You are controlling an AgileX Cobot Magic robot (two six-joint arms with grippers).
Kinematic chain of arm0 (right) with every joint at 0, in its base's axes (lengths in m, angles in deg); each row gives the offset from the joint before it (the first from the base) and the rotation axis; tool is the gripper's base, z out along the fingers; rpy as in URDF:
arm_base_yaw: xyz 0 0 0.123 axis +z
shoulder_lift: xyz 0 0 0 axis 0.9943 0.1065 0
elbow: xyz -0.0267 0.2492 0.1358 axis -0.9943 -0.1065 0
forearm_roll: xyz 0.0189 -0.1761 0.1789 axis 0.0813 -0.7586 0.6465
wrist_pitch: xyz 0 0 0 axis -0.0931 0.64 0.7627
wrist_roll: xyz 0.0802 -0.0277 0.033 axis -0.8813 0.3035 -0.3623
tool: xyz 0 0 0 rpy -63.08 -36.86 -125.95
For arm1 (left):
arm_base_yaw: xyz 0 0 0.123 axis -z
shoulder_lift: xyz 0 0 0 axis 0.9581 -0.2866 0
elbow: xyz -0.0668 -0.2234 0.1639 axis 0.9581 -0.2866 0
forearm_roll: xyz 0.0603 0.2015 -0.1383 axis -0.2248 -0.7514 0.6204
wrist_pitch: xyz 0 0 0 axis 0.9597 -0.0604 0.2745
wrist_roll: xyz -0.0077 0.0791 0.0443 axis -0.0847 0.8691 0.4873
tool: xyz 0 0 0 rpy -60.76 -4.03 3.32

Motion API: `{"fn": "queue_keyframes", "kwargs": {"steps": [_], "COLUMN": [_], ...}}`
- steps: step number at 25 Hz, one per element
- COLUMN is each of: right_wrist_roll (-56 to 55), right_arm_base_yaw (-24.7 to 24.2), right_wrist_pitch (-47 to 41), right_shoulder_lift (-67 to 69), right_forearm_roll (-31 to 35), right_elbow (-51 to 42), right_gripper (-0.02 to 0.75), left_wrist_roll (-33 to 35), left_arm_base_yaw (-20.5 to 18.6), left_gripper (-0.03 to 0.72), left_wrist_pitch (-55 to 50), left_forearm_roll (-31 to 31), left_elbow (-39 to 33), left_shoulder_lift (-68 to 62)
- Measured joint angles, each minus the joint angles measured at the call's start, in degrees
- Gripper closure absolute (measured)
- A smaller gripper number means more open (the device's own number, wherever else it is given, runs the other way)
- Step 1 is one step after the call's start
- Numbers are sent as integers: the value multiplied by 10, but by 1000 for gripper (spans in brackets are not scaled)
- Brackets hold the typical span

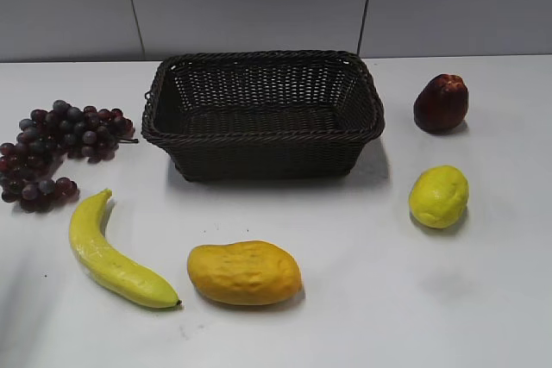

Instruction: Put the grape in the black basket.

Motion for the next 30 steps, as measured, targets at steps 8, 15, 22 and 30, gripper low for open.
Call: {"fn": "queue_keyframes", "kwargs": {"steps": [8, 15, 22, 30], "right_wrist_roll": [0, 0, 0, 0], "right_arm_base_yaw": [0, 0, 0, 0], "right_wrist_pitch": [0, 0, 0, 0], "right_shoulder_lift": [0, 0, 0, 0], "right_forearm_roll": [0, 0, 0, 0], "right_elbow": [0, 0, 0, 0], "right_gripper": [150, 150, 150, 150], "left_wrist_roll": [54, 150, 179, 181], "left_arm_base_yaw": [0, 0, 0, 0], "left_gripper": [82, 91, 93, 95], "left_wrist_pitch": [-108, -180, -190, -178], "left_forearm_roll": [6, 53, 63, 84], "left_elbow": [178, 313, 382, 422], "left_shoulder_lift": [-197, -333, -433, -503]}}
